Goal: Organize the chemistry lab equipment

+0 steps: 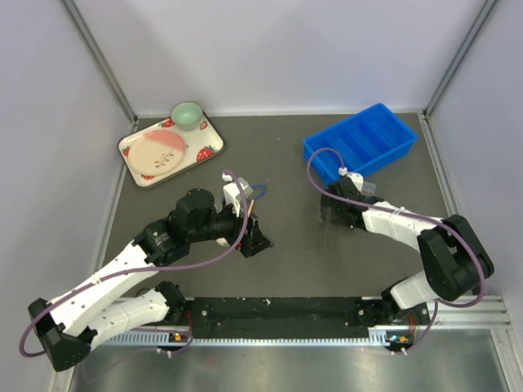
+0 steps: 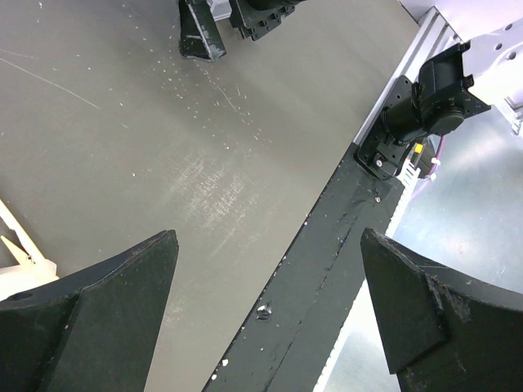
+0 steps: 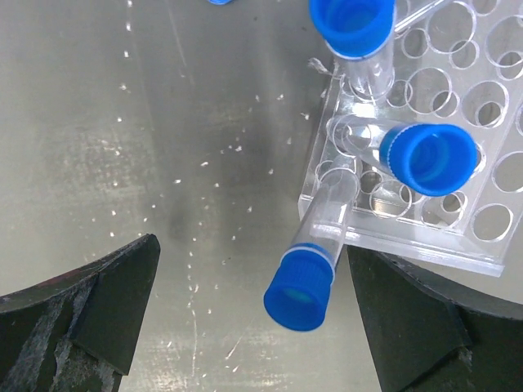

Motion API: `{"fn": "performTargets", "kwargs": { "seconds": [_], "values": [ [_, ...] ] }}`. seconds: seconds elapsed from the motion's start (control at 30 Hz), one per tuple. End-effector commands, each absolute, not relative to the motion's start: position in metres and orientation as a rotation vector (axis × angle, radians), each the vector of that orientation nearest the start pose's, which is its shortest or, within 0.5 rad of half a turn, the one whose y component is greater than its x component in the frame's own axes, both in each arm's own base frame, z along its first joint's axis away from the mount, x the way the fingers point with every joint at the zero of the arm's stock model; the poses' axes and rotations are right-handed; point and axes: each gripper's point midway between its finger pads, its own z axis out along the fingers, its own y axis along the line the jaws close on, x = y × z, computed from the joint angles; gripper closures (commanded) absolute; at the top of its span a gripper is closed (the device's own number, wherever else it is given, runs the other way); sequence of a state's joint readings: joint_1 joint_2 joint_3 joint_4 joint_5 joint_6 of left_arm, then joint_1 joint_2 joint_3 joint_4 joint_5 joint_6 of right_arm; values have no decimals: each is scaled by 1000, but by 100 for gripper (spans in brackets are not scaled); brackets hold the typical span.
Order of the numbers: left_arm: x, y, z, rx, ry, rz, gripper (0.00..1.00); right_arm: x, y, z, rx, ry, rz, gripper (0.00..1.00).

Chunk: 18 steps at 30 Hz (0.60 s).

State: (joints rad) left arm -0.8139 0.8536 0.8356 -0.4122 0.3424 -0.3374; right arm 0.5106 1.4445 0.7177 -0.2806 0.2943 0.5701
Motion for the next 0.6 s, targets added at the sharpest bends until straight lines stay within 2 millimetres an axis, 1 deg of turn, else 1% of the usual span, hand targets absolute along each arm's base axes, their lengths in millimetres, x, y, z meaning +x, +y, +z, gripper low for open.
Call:
{"fn": "performTargets", "kwargs": {
  "seconds": [0.0, 0.03, 0.07, 0.13, 0.17, 0.2, 0.23, 0.3, 0.33, 0.37, 0.4, 0.43, 0.5, 0.53, 0.57],
  "values": [
    [147, -261, 243, 748, 1964, -1057, 1, 300, 119, 36, 223, 2474, 14, 1],
    [147, -261, 243, 748, 1963, -1054, 1, 299, 120, 37, 221, 2475, 22, 1],
    [147, -261, 244, 748, 1962, -1055, 1, 301, 122, 43, 221, 2463, 33, 1],
    [147, -261, 244, 748, 1961, -1058, 1, 299, 122, 49, 210, 2463, 41, 1],
    [146, -261, 245, 750, 1959, -1061, 1, 301, 124, 59, 193, 2444, 59, 1],
    [146, -261, 245, 750, 1957, -1063, 1, 300, 127, 64, 177, 2441, 70, 1],
    [144, -261, 245, 752, 1958, -1070, 1, 295, 131, 67, 144, 2453, 76, 1],
    [144, -262, 246, 754, 1958, -1076, 1, 296, 142, 88, 84, 2425, 102, 1],
    [143, -262, 247, 755, 1955, -1078, 1, 288, 150, 92, 24, 2441, 101, 1],
    [144, -261, 247, 751, 1956, -1076, 1, 292, 160, 106, 0, 2417, 126, 1],
    [144, -261, 248, 750, 1951, -1076, 1, 292, 166, 114, -20, 2406, 140, 1],
    [144, -261, 249, 749, 1948, -1077, 1, 293, 179, 129, -54, 2382, 172, 1],
    [144, -260, 250, 743, 1942, -1071, 1, 294, 187, 141, -76, 2369, 190, 1],
    [144, -259, 250, 744, 1942, -1072, 1, 300, 193, 155, -86, 2338, 210, 1],
    [143, -258, 251, 741, 1938, -1071, 1, 304, 195, 159, -94, 2330, 209, 1]
  ]
}}
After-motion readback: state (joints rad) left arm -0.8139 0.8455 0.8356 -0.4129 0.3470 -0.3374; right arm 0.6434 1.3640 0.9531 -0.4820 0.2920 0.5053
